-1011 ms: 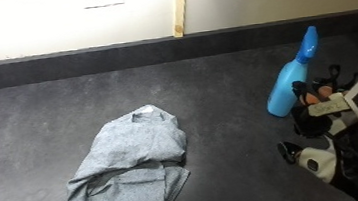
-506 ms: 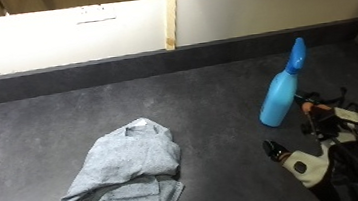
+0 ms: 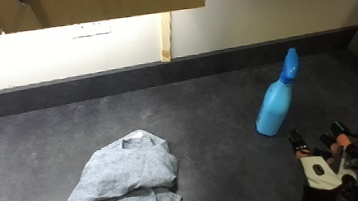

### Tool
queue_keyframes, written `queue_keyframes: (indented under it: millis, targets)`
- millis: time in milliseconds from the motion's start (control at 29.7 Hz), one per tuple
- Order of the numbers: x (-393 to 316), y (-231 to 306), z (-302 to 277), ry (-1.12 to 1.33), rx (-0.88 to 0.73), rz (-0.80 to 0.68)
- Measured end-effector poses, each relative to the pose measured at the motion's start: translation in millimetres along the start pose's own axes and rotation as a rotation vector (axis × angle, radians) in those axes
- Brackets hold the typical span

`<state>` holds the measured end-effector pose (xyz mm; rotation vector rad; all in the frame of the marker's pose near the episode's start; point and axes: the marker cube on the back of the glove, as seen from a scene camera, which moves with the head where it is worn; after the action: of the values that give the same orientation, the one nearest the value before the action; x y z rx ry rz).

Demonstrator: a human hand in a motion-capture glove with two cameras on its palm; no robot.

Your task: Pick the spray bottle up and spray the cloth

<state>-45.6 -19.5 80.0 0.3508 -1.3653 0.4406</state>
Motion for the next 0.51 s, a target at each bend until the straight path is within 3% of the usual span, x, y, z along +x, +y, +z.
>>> queue_keyframes:
  millis: [506]
  targets:
    - [45, -28, 14, 0.069, 0.019, 0.082]
